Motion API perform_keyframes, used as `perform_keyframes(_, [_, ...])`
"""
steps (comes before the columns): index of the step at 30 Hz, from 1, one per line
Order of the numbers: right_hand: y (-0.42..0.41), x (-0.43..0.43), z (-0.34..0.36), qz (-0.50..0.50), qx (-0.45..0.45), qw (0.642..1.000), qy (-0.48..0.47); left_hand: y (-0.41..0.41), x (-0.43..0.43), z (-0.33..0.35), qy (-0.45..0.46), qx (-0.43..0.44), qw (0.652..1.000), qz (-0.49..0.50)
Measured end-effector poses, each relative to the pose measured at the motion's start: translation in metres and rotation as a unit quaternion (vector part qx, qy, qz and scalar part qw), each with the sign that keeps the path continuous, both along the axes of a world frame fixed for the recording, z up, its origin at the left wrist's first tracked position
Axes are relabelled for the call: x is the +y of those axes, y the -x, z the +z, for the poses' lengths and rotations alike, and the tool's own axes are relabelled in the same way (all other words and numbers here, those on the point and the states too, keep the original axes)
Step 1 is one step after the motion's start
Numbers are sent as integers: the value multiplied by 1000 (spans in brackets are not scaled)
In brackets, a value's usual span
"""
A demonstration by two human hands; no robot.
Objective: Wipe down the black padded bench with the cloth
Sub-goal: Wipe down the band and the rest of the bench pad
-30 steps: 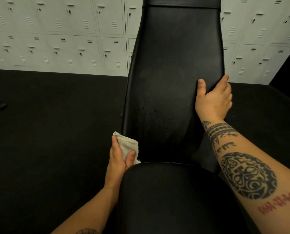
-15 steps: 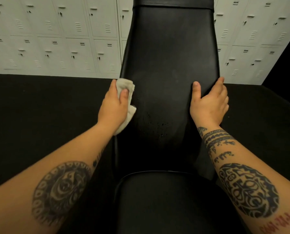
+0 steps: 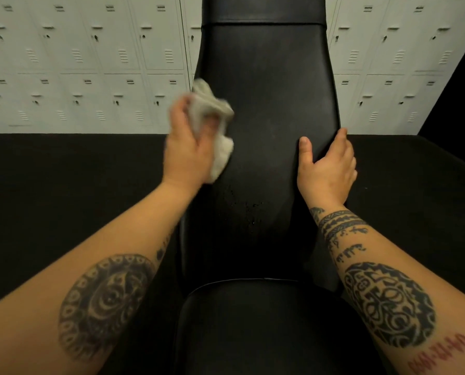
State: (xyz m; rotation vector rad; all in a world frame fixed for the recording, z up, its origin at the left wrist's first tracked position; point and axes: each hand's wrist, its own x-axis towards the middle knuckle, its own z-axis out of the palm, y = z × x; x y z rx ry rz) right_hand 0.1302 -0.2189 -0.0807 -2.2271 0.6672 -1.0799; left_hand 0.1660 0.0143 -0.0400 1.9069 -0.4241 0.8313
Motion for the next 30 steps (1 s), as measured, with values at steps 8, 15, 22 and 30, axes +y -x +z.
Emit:
perform_keyframes(8, [0,0,0,4,1,1000,0,12,15,-69,-356,-54,933,27])
perform_keyframes(15, [1,-1,3,9,11,1000,-2,37,57,-125,-413,-151,896,-58])
perform_keyframes(22, [2,1,2,8,13,1000,-4,20,23,-82,-435,-58,898,34])
perform_keyframes(30, [22,33,9,58,-17,997,51,6,-16,-31,-277,54,959,36])
